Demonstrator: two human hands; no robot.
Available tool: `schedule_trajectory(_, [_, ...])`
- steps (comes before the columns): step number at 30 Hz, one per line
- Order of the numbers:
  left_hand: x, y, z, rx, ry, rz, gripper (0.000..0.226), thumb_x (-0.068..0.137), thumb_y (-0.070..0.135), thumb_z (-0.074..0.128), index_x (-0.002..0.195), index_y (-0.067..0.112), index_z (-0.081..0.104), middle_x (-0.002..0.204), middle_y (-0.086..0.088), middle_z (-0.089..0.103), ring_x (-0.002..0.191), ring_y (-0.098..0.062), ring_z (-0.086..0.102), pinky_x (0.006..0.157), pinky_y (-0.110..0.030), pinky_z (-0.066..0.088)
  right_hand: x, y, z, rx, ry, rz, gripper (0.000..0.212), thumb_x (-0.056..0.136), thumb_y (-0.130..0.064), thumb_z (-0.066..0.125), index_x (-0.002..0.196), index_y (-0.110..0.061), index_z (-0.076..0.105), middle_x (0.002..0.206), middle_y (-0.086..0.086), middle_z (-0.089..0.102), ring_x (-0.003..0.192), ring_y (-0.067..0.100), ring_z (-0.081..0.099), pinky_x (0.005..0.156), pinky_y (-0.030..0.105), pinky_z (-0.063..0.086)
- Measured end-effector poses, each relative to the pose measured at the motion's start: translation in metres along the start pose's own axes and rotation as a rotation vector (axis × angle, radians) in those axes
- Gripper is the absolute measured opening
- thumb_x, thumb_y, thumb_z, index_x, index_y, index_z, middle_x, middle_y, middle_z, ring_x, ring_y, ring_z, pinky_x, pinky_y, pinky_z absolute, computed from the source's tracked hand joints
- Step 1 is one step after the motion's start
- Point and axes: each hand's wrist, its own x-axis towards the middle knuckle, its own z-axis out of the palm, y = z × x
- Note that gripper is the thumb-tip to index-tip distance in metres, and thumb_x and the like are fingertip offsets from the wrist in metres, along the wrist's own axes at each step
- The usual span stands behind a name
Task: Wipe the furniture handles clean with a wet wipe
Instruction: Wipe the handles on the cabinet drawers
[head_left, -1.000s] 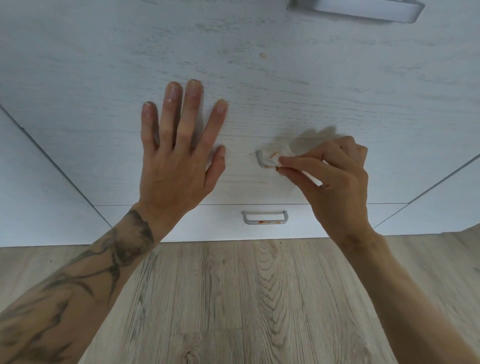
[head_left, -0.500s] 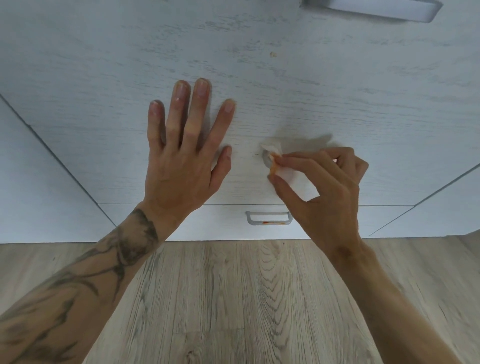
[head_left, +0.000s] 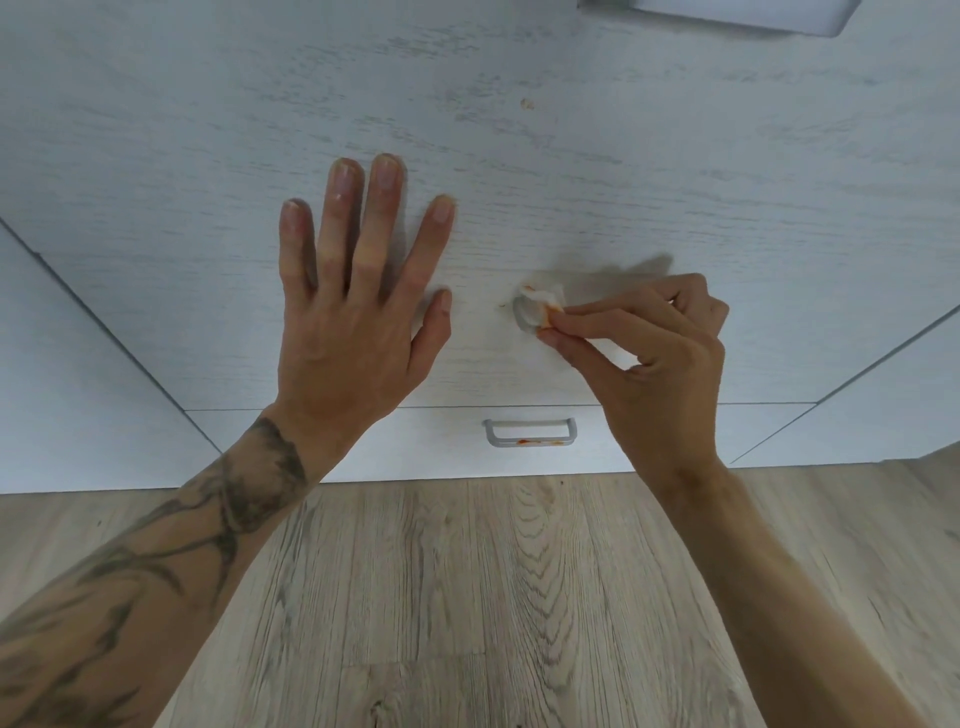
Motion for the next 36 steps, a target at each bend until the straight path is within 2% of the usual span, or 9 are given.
schedule_trajectory(3, [0.001, 0.0, 0.001, 0.004, 0.003, 0.0, 0.077, 0.11, 0.042, 0.052, 0.171, 0.017, 0.013, 0.167, -0.023, 0.014, 0.156, -0.042, 0.006, 0.132, -0.056, -0.002, 0.001, -0.013, 0.014, -0.024, 0.022, -0.004, 0.011, 0.087, -0.028, 0.088, 0.085, -0.017, 0.085, 0.087, -0.007, 0.078, 0.091, 0.031, 0.061, 0.087, 0.05, 0.038])
schedule_trajectory(5, [0.001, 0.0, 0.001, 0.004, 0.011, 0.004, 0.079, 0.11, 0.042, 0.052, 0.172, 0.017, 0.01, 0.167, -0.022, 0.013, 0.156, -0.042, 0.006, 0.132, -0.056, -0.003, 0.003, -0.016, 0.018, -0.044, 0.009, -0.035, 0.012, 0.088, -0.027, 0.088, 0.085, -0.016, 0.085, 0.086, -0.006, 0.077, 0.089, 0.031, 0.061, 0.087, 0.049, 0.038])
schedule_trajectory(8, [0.0, -0.001, 0.002, 0.0, 0.016, 0.008, 0.083, 0.11, 0.043, 0.052, 0.172, 0.018, 0.003, 0.167, -0.022, 0.012, 0.157, -0.041, 0.005, 0.132, -0.056, -0.003, -0.002, -0.002, 0.004, -0.036, 0.025, -0.048, 0.01, 0.09, -0.03, 0.087, 0.089, -0.02, 0.086, 0.092, -0.013, 0.077, 0.094, 0.025, 0.059, 0.087, 0.051, 0.04])
schedule_trajectory(11, [0.0, 0.0, 0.003, 0.011, 0.007, 0.005, 0.077, 0.11, 0.043, 0.051, 0.171, 0.019, 0.011, 0.167, -0.022, 0.013, 0.156, -0.042, 0.006, 0.132, -0.056, -0.004, -0.006, 0.001, 0.0, -0.023, 0.044, -0.018, 0.011, 0.091, -0.031, 0.085, 0.092, -0.02, 0.085, 0.096, -0.016, 0.074, 0.098, 0.022, 0.057, 0.084, 0.057, 0.042])
schedule_trajectory(15, [0.0, 0.0, 0.003, 0.01, 0.008, 0.008, 0.076, 0.11, 0.043, 0.05, 0.171, 0.021, 0.01, 0.167, -0.021, 0.011, 0.156, -0.042, 0.005, 0.132, -0.056, -0.003, -0.002, -0.007, 0.012, -0.021, 0.032, -0.06, 0.011, 0.091, -0.029, 0.087, 0.089, -0.018, 0.086, 0.091, -0.01, 0.078, 0.09, 0.03, 0.062, 0.085, 0.053, 0.042])
schedule_trajectory(21, [0.0, 0.001, 0.002, 0.021, 0.006, -0.003, 0.072, 0.11, 0.043, 0.051, 0.168, 0.019, 0.017, 0.166, -0.022, 0.013, 0.156, -0.042, 0.005, 0.132, -0.056, -0.004, -0.006, 0.001, 0.0, -0.022, 0.055, -0.021, 0.01, 0.09, -0.028, 0.086, 0.091, -0.018, 0.086, 0.094, -0.015, 0.074, 0.093, 0.022, 0.057, 0.084, 0.052, 0.041])
schedule_trajectory(26, [0.001, 0.003, 0.002, 0.025, 0.004, -0.005, 0.07, 0.11, 0.044, 0.049, 0.166, 0.017, 0.016, 0.165, -0.023, 0.015, 0.154, -0.044, 0.008, 0.131, -0.057, -0.003, -0.003, -0.006, 0.007, -0.009, 0.049, -0.028, 0.009, 0.089, -0.024, 0.088, 0.088, -0.016, 0.086, 0.09, -0.01, 0.077, 0.089, 0.028, 0.06, 0.082, 0.053, 0.042])
schedule_trajectory(31, [0.002, 0.002, 0.002, 0.016, 0.011, -0.009, 0.072, 0.11, 0.045, 0.051, 0.167, 0.018, 0.015, 0.164, -0.024, 0.016, 0.153, -0.045, 0.01, 0.131, -0.057, -0.002, 0.004, -0.023, 0.023, -0.071, 0.041, 0.018, 0.011, 0.088, -0.03, 0.088, 0.086, -0.019, 0.085, 0.082, -0.008, 0.075, 0.086, 0.027, 0.058, 0.087, 0.039, 0.034])
schedule_trajectory(36, [0.002, 0.001, 0.002, 0.026, 0.009, -0.004, 0.073, 0.11, 0.046, 0.051, 0.167, 0.019, 0.015, 0.165, -0.023, 0.015, 0.155, -0.042, 0.006, 0.131, -0.056, -0.003, -0.009, -0.024, 0.017, -0.106, 0.034, 0.038, 0.014, 0.091, -0.033, 0.086, 0.102, -0.025, 0.084, 0.102, -0.018, 0.076, 0.099, 0.022, 0.056, 0.093, 0.033, 0.027])
